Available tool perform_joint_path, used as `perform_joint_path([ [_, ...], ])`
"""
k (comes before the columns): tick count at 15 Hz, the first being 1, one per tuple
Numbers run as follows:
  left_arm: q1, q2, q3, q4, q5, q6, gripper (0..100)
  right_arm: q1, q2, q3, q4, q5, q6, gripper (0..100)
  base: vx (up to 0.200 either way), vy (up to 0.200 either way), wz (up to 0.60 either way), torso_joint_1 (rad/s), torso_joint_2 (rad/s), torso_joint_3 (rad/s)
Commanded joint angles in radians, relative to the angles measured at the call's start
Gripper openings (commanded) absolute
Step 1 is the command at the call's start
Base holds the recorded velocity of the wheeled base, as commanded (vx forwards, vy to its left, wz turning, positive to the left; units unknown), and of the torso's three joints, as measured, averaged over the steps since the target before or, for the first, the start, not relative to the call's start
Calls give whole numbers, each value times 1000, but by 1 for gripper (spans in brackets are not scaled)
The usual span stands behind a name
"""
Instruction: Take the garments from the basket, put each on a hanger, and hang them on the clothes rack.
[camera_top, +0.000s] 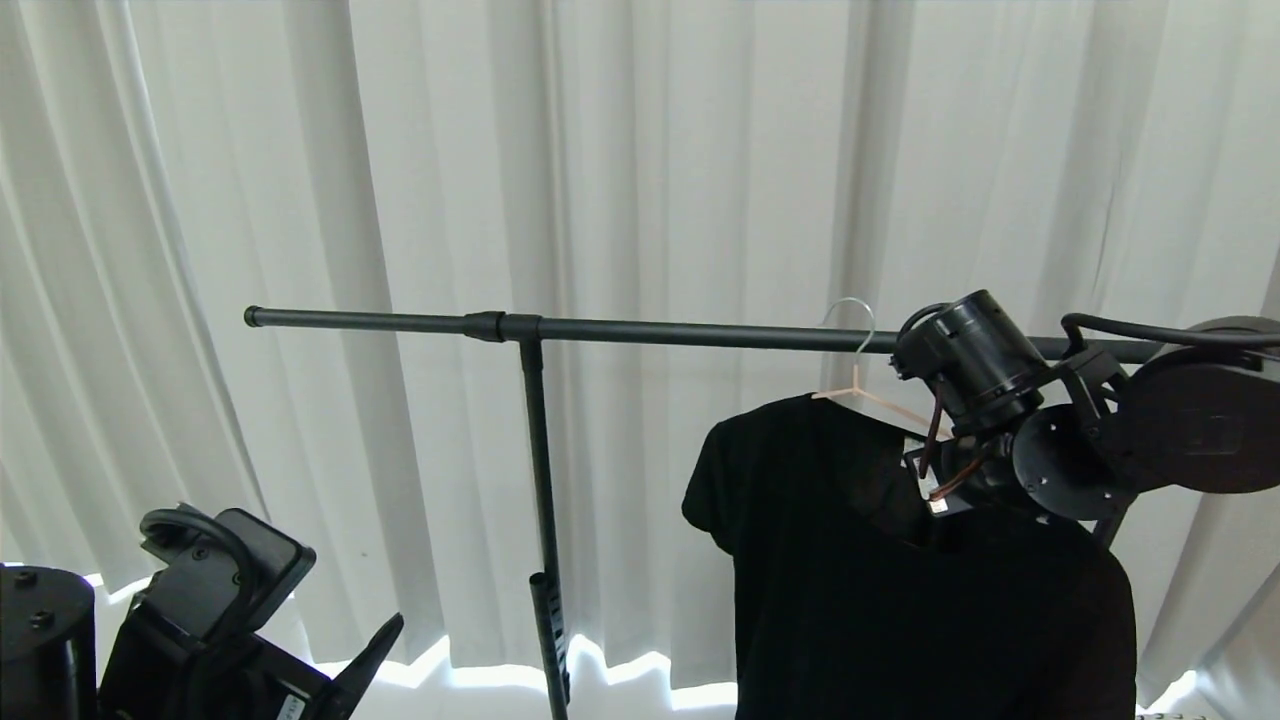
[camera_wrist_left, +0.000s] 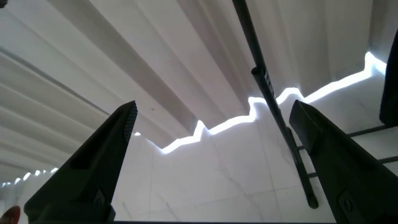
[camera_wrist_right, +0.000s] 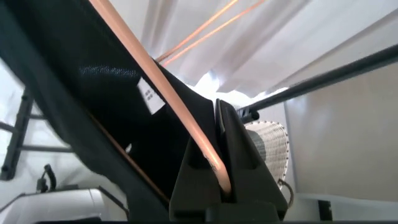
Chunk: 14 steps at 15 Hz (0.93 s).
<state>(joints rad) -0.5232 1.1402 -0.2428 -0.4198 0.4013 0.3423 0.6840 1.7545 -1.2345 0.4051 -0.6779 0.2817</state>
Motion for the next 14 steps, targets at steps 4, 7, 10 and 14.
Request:
perform_joint_path([
  [4,0,-2,0,-1,1,-5,100,22,-43,-13,47,-2,5,0,0,0,0,0,0,0],
  [7,2,-10,-1,-1,1,-6,100,-14,-93,-65,301,0,63,0,0,0,0,0,0,0],
  [10,2,-39,25,-1,1,-6,100,0,-104,-123,520,1,200,0,0,0,0,0,0,0],
  [14,6,-66,43,-1,1,-6,100,115,-70,-157,520,1,258,0,0,0,0,0,0,0],
])
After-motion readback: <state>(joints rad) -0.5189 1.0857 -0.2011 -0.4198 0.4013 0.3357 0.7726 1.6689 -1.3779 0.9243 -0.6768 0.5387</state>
